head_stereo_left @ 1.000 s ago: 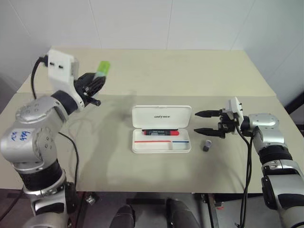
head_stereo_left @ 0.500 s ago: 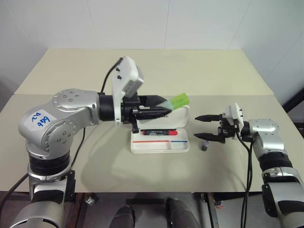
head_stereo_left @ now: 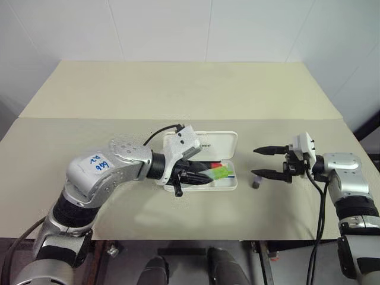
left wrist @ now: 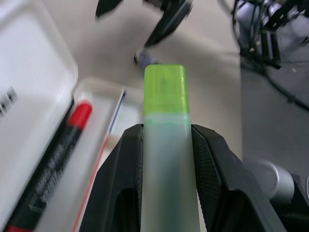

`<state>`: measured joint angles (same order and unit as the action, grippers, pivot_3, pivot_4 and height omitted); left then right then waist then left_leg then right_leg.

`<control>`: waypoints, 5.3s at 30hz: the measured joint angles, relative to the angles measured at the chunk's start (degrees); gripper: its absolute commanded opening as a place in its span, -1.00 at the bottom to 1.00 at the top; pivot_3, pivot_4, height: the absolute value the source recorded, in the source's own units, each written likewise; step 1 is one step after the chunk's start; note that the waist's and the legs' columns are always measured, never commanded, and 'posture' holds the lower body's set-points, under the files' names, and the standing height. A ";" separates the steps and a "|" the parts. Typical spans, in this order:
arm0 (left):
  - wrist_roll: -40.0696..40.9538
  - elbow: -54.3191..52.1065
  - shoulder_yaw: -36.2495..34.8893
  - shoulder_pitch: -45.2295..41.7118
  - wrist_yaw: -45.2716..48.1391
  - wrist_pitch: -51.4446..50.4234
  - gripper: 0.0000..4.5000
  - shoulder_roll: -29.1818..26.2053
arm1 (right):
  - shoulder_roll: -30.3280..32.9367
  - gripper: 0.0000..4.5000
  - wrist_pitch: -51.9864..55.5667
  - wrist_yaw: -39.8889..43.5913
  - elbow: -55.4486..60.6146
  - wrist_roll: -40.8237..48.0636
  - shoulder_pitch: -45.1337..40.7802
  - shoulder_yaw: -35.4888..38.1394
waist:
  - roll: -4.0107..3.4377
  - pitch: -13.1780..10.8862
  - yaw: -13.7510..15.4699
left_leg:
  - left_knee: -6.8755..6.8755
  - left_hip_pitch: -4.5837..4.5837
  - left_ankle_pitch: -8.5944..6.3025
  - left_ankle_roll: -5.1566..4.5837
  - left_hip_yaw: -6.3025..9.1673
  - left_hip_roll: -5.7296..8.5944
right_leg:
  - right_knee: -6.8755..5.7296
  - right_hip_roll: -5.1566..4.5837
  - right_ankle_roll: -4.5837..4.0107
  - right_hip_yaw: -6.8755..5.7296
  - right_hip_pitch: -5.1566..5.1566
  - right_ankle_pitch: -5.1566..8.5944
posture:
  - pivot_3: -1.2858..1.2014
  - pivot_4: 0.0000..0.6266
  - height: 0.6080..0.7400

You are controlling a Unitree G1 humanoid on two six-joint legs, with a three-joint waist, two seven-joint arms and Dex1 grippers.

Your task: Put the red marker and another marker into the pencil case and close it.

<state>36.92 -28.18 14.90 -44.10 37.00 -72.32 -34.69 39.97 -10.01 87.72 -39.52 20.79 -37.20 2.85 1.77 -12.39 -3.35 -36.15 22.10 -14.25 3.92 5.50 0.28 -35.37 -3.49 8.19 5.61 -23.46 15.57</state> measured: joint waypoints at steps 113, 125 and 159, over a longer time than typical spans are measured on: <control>1.60 13.20 -22.54 21.87 34.33 46.41 0.99 -5.75 | -3.81 1.00 47.12 -52.40 57.40 4.55 36.77 8.88 | 0.05 0.05 1.64 | 0.08 0.03 0.06 -0.17 -0.12 -0.06 | 0.40 -0.01 -0.85 0.04 0.07 0.43 | 0.03 -0.52 1.00; 1.55 13.20 -21.06 21.21 33.13 46.92 1.00 -5.25 | -2.40 0.43 47.66 -51.42 56.48 4.12 36.55 8.78 | 0.05 0.05 1.59 | 0.08 0.03 0.06 -0.17 -0.15 -0.07 | 0.47 -0.01 -0.88 0.05 0.07 0.42 | 0.03 -0.52 1.00; 1.57 12.70 -22.74 24.76 31.47 49.24 1.00 -5.82 | -2.51 -0.83 30.16 -30.63 47.57 9.72 27.33 8.65 | 0.02 0.03 1.35 | 0.18 0.04 0.03 -0.21 -0.19 -0.11 | 0.53 0.01 -0.78 0.05 0.03 0.36 | 0.03 -0.52 1.00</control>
<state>38.49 -15.48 -7.84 -19.34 68.47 -23.08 -40.51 37.45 20.15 57.09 8.05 30.50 -9.86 11.50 1.79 -12.36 -2.00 -35.97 22.13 -14.22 3.71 5.31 0.17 -34.85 -3.48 7.41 5.66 -23.43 15.93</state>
